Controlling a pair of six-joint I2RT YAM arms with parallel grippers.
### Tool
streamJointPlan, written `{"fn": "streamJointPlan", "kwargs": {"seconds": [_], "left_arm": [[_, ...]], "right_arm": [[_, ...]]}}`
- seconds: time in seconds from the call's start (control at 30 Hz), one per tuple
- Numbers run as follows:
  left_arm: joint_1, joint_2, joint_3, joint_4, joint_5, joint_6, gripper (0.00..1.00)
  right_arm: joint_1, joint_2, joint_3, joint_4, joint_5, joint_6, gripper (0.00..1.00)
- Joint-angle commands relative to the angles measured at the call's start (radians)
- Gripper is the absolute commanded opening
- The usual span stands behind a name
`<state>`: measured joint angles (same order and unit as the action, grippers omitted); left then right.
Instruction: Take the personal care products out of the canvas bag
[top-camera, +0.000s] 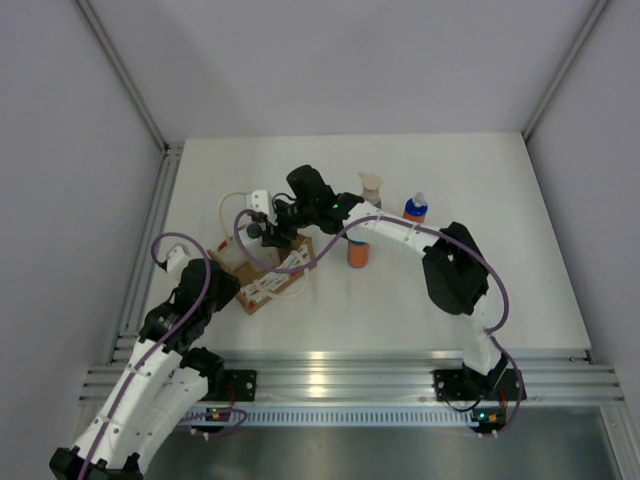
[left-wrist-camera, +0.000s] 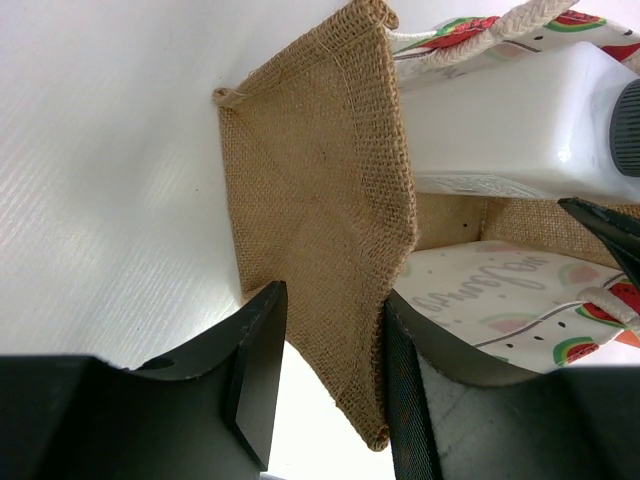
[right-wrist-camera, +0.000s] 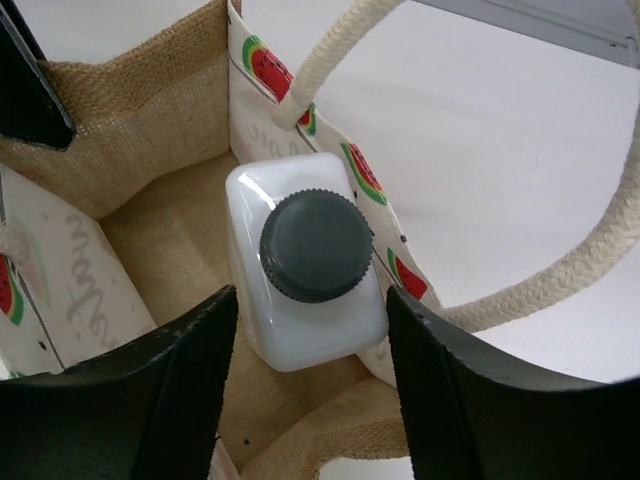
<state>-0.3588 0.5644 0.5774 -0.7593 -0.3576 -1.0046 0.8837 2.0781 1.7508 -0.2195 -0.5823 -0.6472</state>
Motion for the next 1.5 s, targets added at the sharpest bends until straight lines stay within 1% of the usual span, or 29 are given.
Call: {"fn": "streamJointPlan", "kwargs": {"seconds": [0.0,0.03,0.13,0.3,0.4,0.47,0.57,0.67,0.83,1.07,1.2,1.3,1.37,1.4,1.47], "left_arm": [[0.004,-0.012,-0.008,0.020,-0.014,0.021,0.45],[0.004,-0.012,-0.007,0.020,-0.012,0.020,0.45],[0.004,-0.011,-0.004,0.021,-0.018,0.023,0.45],[0.004,-0.008,-0.004,0.021,-0.027,0.024,0.45],[0.004,-0.008,-0.005,0.020,-0.026,0.024,0.45],[0.004,-0.006,-0.004,0.023,-0.026,0.026,0.45],[0.004,-0.006,-0.001,0.023,-0.024,0.031,0.45],[0.004,-0.006,-0.001,0.023,-0.026,0.032,0.45],[0.004,-0.006,0.001,0.023,-0.026,0.034,0.46],[0.004,-0.005,0.001,0.021,-0.024,0.034,0.45],[0.004,-0.008,0.001,0.021,-0.024,0.032,0.45],[0.004,-0.006,0.002,0.023,-0.023,0.031,0.45],[0.004,-0.006,0.002,0.023,-0.021,0.029,0.45],[0.004,-0.006,0.002,0.023,-0.021,0.029,0.45],[0.004,-0.008,-0.001,0.025,-0.020,0.029,0.45]], "right_arm": [[-0.019,0.020,0.052,-0.073,-0.131,-0.009,0.57],[-0.020,0.019,0.049,-0.073,-0.143,-0.003,0.53],[-0.019,0.020,0.049,-0.073,-0.152,0.020,0.51],[-0.019,0.063,0.068,-0.070,-0.133,0.066,0.52],[-0.011,0.095,0.096,-0.069,-0.106,0.101,0.56],[-0.003,0.108,0.107,-0.058,-0.076,0.113,0.61],[0.008,0.114,0.101,-0.038,-0.050,0.126,0.65],[0.014,0.114,0.089,0.000,-0.045,0.147,0.66],[0.014,0.109,0.046,0.120,-0.057,0.204,0.69],[0.015,0.135,0.052,0.172,-0.077,0.242,0.70],[0.018,0.151,0.055,0.170,-0.077,0.247,0.68],[0.017,0.158,0.050,0.170,-0.067,0.239,0.65],[0.018,0.166,0.049,0.170,-0.063,0.238,0.60],[0.018,0.169,0.047,0.172,-0.063,0.232,0.56],[0.018,0.172,0.044,0.172,-0.068,0.230,0.52]]}}
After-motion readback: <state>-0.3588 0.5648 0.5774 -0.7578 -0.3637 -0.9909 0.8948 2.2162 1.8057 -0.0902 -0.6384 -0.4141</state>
